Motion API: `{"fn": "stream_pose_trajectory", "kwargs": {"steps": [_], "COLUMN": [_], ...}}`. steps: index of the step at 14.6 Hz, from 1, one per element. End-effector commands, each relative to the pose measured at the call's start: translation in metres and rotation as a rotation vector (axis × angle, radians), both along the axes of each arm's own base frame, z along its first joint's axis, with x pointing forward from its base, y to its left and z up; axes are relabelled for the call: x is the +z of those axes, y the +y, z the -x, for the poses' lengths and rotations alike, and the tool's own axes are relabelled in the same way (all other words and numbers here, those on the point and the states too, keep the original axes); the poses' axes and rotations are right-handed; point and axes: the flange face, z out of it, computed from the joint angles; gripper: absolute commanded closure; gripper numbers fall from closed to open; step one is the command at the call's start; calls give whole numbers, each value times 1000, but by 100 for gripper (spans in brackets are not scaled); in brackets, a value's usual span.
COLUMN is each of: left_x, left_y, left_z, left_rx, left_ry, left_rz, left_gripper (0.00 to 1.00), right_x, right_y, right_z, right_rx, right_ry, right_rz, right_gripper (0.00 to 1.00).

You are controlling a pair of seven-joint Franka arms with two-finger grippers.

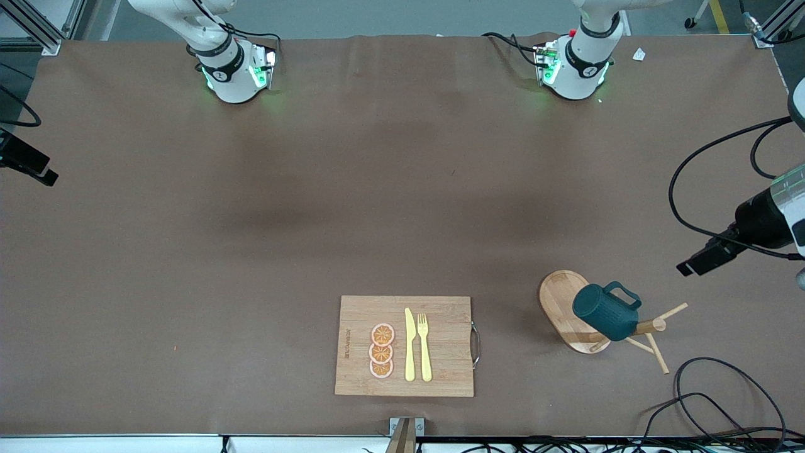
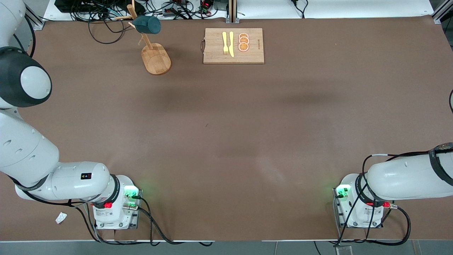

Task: Transfer cup from left to right arm and place
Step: 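Move the left gripper toward the teal mug on the wooden stand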

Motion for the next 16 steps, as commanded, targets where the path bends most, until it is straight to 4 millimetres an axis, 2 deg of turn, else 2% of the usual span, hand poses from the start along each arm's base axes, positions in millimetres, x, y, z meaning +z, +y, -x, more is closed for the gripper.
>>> {"fn": "stream_pose_trajectory", "kwargs": {"steps": [1, 3, 7, 12, 16], "left_x": [-21, -45, -74, -116, -136], "left_y": [-6, -8, -22, -44, -60], "left_z": [-24, -33, -33, -27, -18], "left_rx": [172, 275, 451, 527, 536], "left_ry": [-33, -49, -60, -55, -67], "left_rz": [60, 90, 140, 163, 179], "left_gripper": [0, 0, 0, 0, 0], "right_x": [5, 5, 5, 4, 4], "right_y": [3, 6, 3, 9, 6], "right_z": [2, 2, 2, 1, 1], "right_rx": [6, 6, 9, 7, 8], "right_ry": [-3, -3, -3, -1, -3], "right_rz": [-9, -10, -8, -10, -5], "right_gripper": [0, 0, 0, 0, 0]}}
